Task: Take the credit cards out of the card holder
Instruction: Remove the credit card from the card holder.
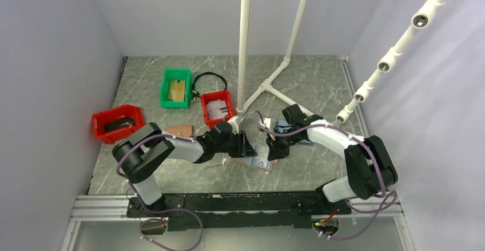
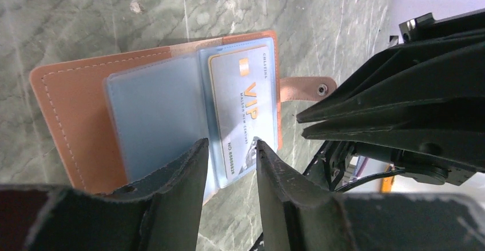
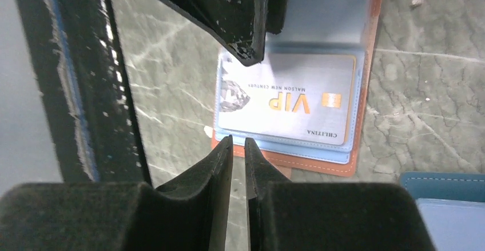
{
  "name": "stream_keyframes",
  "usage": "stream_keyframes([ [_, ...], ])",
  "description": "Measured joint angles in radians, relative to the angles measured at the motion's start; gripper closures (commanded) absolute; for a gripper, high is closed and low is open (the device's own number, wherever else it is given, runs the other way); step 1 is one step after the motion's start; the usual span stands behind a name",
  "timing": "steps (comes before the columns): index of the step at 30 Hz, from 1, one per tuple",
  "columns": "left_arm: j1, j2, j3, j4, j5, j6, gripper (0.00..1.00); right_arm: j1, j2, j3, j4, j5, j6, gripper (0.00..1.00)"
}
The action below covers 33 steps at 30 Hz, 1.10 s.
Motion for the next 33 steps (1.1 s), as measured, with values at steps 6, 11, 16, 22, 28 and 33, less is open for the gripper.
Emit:
stream_keyframes([
  [6, 0.015, 0.041, 0.002, 0.020, 0.034, -0.047, 0.57, 0.021, 0.000, -0.048, 0.079, 0.101, -0.069, 0.85],
  [11, 0.025, 0.050, 0.003, 0.023, 0.052, -0.076, 0.57, 0.046, 0.024, -0.048, 0.132, 0.166, -0.079, 0.86],
  [16, 0.033, 0.068, 0.011, 0.030, 0.079, -0.100, 0.57, 0.079, 0.028, -0.048, 0.145, 0.208, -0.082, 0.87],
  [22, 0.041, 0.111, 0.041, 0.043, 0.125, -0.119, 0.60, 0.129, 0.031, -0.036, 0.144, 0.275, -0.084, 0.87],
  [28, 0.047, 0.116, 0.042, 0.041, 0.136, -0.128, 0.68, 0.169, 0.074, 0.018, 0.101, 0.331, -0.073, 0.88],
  [33, 0.053, 0.126, 0.042, 0.036, 0.139, -0.148, 0.80, 0.195, 0.088, 0.042, 0.079, 0.364, -0.063, 0.88],
])
